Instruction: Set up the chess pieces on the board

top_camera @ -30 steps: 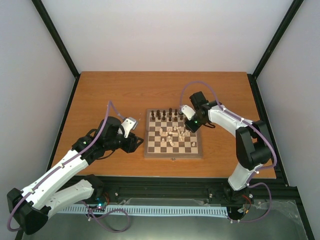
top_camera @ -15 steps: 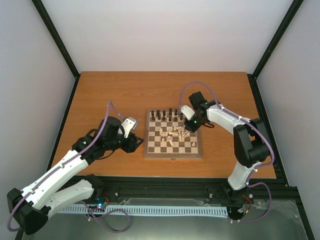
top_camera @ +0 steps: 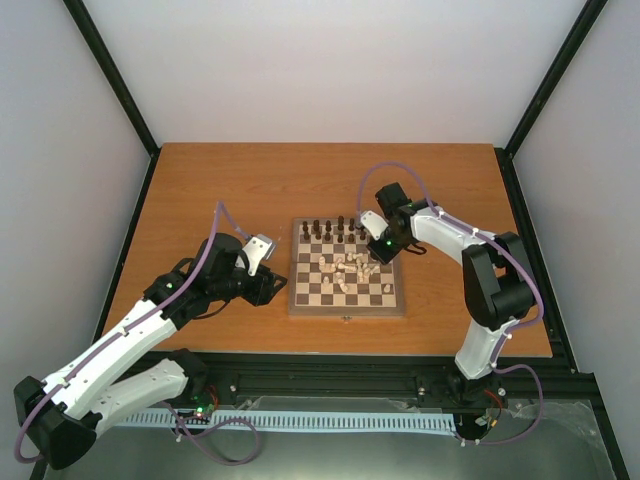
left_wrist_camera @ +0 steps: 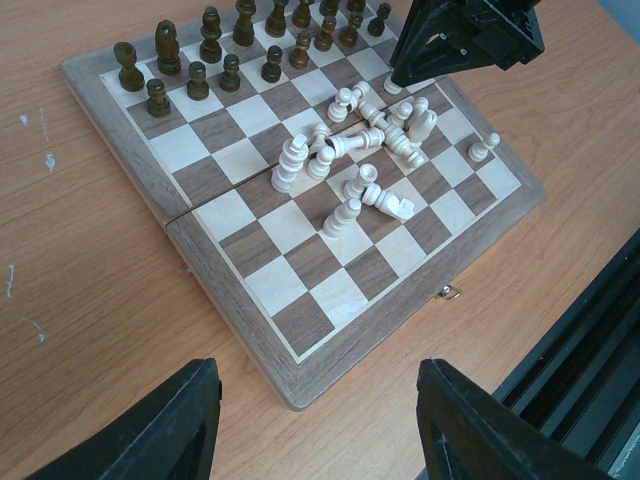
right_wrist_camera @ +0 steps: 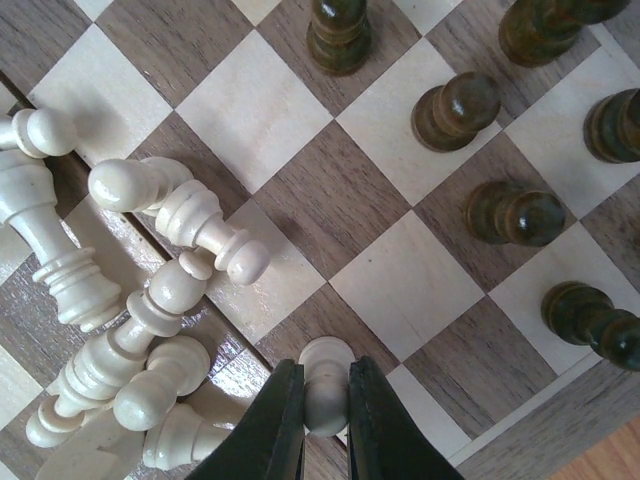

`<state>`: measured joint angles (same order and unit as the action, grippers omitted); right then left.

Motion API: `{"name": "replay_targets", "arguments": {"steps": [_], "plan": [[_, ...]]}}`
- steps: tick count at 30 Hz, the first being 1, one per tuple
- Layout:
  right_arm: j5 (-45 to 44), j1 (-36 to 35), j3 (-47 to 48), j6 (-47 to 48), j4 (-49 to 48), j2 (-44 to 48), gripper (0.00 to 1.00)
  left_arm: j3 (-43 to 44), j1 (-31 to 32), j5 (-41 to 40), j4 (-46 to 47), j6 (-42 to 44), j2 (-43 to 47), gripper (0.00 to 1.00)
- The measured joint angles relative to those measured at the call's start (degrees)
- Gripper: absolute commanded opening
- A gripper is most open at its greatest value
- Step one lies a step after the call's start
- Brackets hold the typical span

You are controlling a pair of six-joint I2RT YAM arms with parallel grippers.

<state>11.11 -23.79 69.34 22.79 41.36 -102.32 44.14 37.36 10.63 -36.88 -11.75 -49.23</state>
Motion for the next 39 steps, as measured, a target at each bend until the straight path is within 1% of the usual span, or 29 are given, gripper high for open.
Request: {"name": "replay_targets", "arguments": {"steps": [7,13,17,20,26,33,39], "plan": [[-0.15,0.00,-0.02,0.04,-0.04,0.90,0.03,0.00,0.00,0.07,0.00,0.00,0.02,0.57],[-0.07,0.00,-0.37,0.09,-0.33,4.37,0.04,0.00,0.00,0.11,0.00,0.00,0.02,0.57],[0.07,0.00,-1.88,0.35,0.28,8.15,0.04,0.00,0.00,0.13,0.00,0.00,0.02,0.57],[0.55,0.00,-3.23,1.42,1.90,12.68,0.04,0.00,0.00,0.17,0.00,0.00,0.02,0.57],[4.04,-0.02,-8.07,4.52,4.33,21.66,0.04,-0.02,0.00,0.37,0.00,0.00,0.72,0.57],[5.90,-0.79,-14.71,7.65,5.90,22.71,0.05,-0.07,0.00,0.59,0.02,0.00,0.81,0.57],[6.25,-2.67,-16.17,8.33,5.22,22.56,0.05,-0.07,0.00,0.59,0.02,0.00,0.70,0.57]]}}
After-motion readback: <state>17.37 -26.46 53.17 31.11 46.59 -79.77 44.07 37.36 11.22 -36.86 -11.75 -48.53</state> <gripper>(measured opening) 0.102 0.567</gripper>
